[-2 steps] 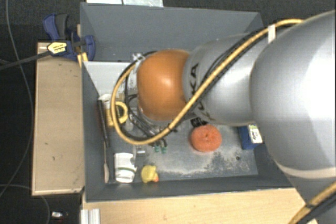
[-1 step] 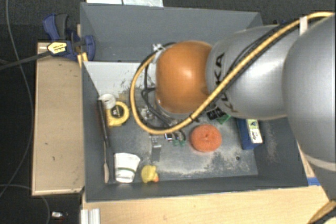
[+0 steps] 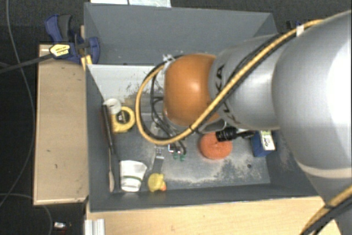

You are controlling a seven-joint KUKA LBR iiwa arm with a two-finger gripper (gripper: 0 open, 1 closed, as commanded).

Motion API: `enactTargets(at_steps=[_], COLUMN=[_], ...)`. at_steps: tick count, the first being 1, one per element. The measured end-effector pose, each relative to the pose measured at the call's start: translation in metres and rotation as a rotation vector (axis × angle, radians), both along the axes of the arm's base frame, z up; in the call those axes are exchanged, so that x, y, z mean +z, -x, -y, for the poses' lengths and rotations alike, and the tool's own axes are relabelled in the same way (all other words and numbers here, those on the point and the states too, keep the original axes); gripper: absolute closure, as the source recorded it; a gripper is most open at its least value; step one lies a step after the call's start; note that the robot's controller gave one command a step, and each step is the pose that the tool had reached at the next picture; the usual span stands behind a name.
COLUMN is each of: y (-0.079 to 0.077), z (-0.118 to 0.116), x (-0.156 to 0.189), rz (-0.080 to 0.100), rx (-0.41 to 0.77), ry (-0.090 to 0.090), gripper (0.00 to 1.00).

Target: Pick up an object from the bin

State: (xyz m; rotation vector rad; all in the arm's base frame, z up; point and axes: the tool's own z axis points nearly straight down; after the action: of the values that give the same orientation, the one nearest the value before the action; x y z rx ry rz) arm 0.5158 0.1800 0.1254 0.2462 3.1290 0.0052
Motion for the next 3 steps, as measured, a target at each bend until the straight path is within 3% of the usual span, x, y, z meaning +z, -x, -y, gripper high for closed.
enactTargets(at_steps=[1,2,3], y=[-0.013,0.0,-0.067], z=[0.027,0.042,0.094], x=[0.021,0.038,0.052], rz=[0.004,-0.001,0.012], rx=[0.033,-0.042,0.082], ry=[0.0,0.0,0.0], gripper=[0.0,0.0,0.0])
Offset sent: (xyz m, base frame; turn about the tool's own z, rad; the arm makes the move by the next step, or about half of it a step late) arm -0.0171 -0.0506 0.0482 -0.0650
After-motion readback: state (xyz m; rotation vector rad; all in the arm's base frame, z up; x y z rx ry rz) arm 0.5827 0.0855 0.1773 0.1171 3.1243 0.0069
